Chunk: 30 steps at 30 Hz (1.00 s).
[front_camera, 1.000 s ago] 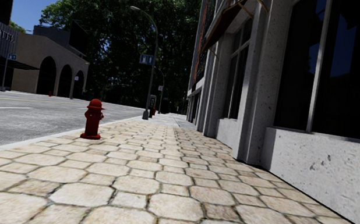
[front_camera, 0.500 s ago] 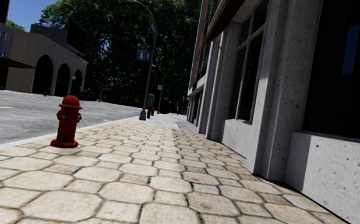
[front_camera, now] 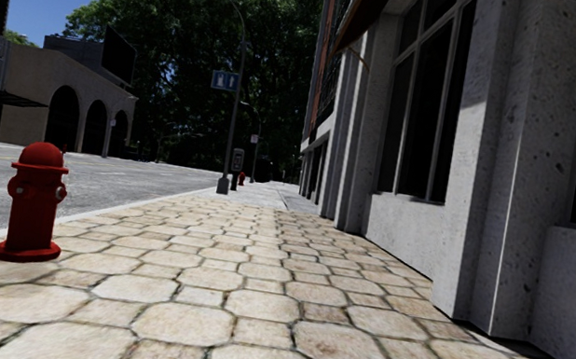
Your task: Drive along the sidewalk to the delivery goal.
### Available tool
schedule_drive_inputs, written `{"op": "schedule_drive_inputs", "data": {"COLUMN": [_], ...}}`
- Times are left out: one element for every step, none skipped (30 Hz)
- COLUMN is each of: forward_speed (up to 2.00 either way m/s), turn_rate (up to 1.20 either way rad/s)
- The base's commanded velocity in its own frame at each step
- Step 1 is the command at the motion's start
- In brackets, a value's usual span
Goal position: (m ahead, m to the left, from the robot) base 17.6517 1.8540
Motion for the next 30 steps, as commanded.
{"op": "schedule_drive_inputs", "data": {"forward_speed": [2.00, 2.00, 2.00, 2.00, 2.00, 2.00, 2.00, 2.00, 2.00, 2.00, 2.00, 2.00, 2.00, 2.00, 2.00, 2.00, 2.00, 2.00, 2.00, 2.00, 2.00, 2.00, 2.00, 2.00, 2.00, 2.00, 2.00, 2.00, 2.00, 2.00], "turn_rate": [0.00, 0.00, 0.00, 0.00, 0.00, 0.00, 0.00, 0.00, 0.00, 0.00, 0.00, 0.00, 0.00, 0.00, 0.00, 0.00, 0.00, 0.00, 0.00, 0.00, 0.00, 0.00, 0.00, 0.00, 0.00, 0.00, 0.00, 0.00, 0.00, 0.00]}}
